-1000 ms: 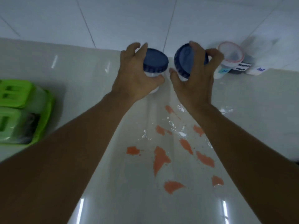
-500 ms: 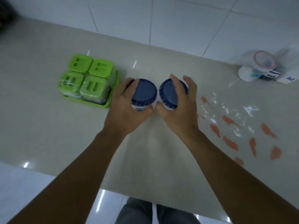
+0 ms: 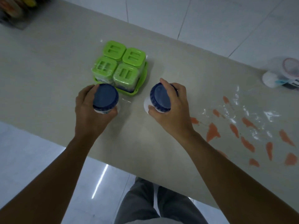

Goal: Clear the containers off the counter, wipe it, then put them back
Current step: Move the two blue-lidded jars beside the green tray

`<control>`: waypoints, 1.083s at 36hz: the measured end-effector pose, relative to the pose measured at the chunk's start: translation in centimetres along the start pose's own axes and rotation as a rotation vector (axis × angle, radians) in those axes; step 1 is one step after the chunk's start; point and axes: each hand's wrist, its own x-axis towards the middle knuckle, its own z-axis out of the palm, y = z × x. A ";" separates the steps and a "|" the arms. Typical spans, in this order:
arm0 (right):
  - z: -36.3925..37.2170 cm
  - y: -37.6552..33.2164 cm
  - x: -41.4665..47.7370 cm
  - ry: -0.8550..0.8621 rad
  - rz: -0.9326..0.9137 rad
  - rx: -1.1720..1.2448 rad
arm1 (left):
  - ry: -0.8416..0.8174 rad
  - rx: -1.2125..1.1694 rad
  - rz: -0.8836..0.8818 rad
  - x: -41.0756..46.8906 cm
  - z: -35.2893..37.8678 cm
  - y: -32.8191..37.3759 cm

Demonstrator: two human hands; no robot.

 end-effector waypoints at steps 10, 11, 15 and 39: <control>1.3 -0.3 0.6 -0.029 -0.015 -0.021 | 0.042 -0.013 -0.031 0.9 -0.2 -1.2; 1.4 -0.2 0.5 -0.028 -0.015 -0.024 | 0.051 0.042 -0.003 0.8 -0.2 -0.8; 1.8 -0.3 0.0 -0.022 -0.007 -0.036 | 0.083 0.199 0.197 -2.4 1.1 1.7; 6.5 -1.5 -2.2 -0.249 -0.095 -0.249 | -0.400 0.540 -0.053 -11.9 4.9 -1.3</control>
